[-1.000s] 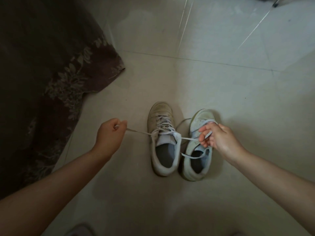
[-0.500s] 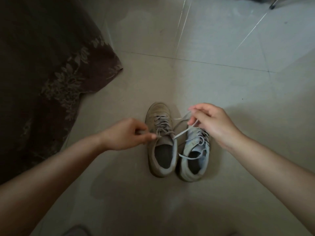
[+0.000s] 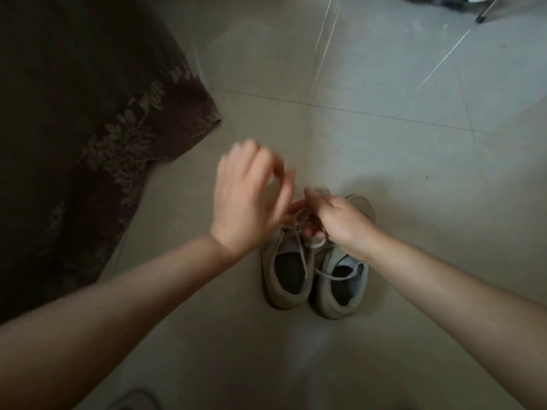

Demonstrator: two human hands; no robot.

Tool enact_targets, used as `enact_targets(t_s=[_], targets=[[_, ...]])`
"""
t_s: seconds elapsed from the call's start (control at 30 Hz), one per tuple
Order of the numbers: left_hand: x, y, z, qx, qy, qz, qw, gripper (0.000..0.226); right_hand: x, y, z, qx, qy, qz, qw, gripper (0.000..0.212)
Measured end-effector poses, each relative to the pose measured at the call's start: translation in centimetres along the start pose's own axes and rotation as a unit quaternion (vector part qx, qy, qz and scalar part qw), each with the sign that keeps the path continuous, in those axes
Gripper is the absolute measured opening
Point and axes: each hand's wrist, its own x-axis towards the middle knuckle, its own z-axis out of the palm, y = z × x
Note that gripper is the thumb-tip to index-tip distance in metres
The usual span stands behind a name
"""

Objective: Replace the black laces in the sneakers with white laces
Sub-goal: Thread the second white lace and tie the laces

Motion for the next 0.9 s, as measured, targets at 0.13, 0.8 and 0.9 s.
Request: enact_targets(t_s=[0.13, 0.8, 0.9], targets=[[-8.0, -1.5, 1.0, 0.010, -0.249, -0.051, 0.967, 0.034, -0.3, 0.8, 0.2, 0.085, 0.003, 0.030, 0.996, 0.051], [-8.1, -1.5, 3.8, 0.150, -0.382, -0.129, 0.903, 0.031, -1.9, -0.8, -1.9, 0.109, -0.188, 0.053, 0.975, 0.041], [-8.0, -1.5, 3.7, 0.132, -0.370, -0.118, 0.912, 0.030, -1.4, -0.8, -1.7, 0.151, -0.188, 0.057, 0.969, 0.041]])
